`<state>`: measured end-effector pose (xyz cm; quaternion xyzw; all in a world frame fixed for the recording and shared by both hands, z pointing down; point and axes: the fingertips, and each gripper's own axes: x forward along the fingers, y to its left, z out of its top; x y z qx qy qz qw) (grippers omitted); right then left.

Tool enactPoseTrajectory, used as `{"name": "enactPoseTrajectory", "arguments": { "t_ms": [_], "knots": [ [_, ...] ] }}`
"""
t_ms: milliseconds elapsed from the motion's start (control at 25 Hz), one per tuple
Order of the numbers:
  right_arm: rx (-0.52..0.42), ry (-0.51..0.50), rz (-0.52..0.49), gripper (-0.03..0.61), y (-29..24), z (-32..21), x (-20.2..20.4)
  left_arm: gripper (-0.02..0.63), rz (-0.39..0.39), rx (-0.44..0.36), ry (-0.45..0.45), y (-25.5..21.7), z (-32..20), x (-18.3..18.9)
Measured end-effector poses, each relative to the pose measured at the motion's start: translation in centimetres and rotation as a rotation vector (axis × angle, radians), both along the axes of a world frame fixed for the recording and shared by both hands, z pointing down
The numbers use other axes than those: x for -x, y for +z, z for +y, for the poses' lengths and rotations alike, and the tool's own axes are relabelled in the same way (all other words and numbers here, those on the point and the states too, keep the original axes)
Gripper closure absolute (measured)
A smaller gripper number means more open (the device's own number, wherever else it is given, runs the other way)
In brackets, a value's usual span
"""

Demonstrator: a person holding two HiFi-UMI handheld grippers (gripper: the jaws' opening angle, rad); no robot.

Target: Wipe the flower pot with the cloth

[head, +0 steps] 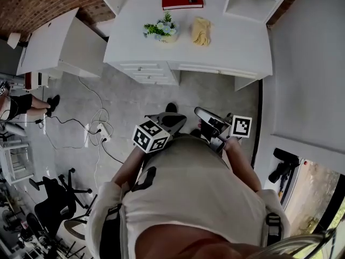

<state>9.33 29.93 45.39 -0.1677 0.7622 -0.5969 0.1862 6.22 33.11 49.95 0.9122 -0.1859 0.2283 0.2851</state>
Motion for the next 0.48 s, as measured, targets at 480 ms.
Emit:
{"name": "enactPoseTrajectory", "arguments": {
  "t_ms": [480],
  "knots": [
    [0.007,0.043,0.147,0.568,-0.1,-9.2,3.9,0.592,0.111,-0.003,0.073,-0.4,-10.1,3.1]
  ]
}}
